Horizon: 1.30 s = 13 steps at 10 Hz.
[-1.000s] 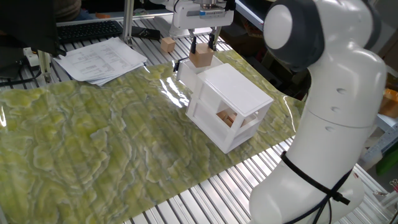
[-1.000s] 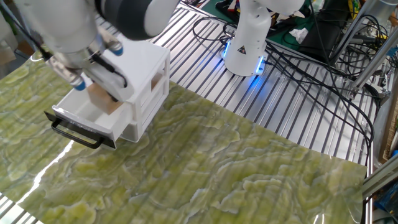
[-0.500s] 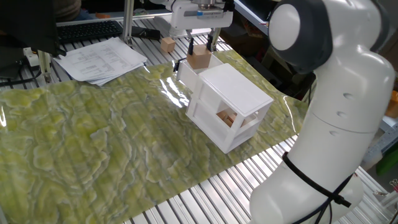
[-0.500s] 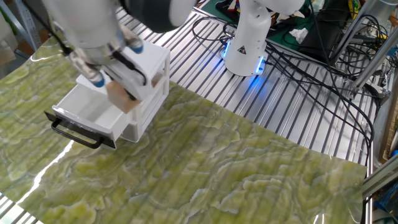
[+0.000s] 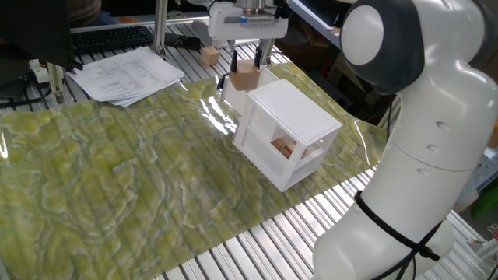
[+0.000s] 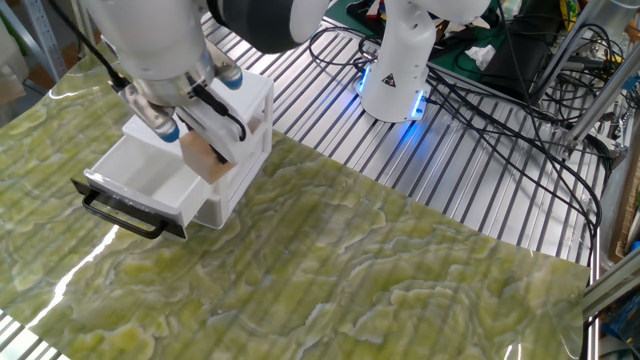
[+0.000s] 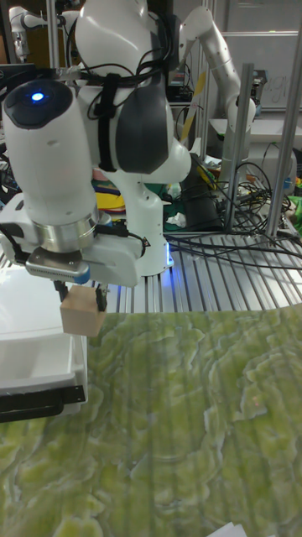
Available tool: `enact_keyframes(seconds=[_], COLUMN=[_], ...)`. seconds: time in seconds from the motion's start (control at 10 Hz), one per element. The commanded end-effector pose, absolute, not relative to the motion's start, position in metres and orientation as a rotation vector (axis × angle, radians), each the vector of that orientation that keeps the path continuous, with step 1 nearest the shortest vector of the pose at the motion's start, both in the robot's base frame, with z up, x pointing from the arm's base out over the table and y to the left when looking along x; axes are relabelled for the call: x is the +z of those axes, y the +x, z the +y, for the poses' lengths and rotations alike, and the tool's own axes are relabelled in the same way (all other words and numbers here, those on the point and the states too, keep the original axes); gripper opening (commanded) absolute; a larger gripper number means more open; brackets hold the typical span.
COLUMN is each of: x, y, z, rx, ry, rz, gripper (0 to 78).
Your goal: Take something out of a drawer
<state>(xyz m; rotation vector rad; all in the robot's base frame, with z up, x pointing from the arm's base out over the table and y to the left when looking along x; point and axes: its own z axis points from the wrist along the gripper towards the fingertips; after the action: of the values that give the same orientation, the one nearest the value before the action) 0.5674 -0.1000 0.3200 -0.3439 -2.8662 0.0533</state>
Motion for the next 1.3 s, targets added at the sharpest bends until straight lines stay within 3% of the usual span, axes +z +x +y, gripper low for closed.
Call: enact_keyframes(seconds=[0.1,1.3], x=[0.319,0.3186], y=[0.5633,0.5604], z=[-0.0935,-0.0867], rx=[0.011,-0.009], ry=[-0.403,-0.065], rz=[-2.865,-2.89], gripper=[2.6,2.6])
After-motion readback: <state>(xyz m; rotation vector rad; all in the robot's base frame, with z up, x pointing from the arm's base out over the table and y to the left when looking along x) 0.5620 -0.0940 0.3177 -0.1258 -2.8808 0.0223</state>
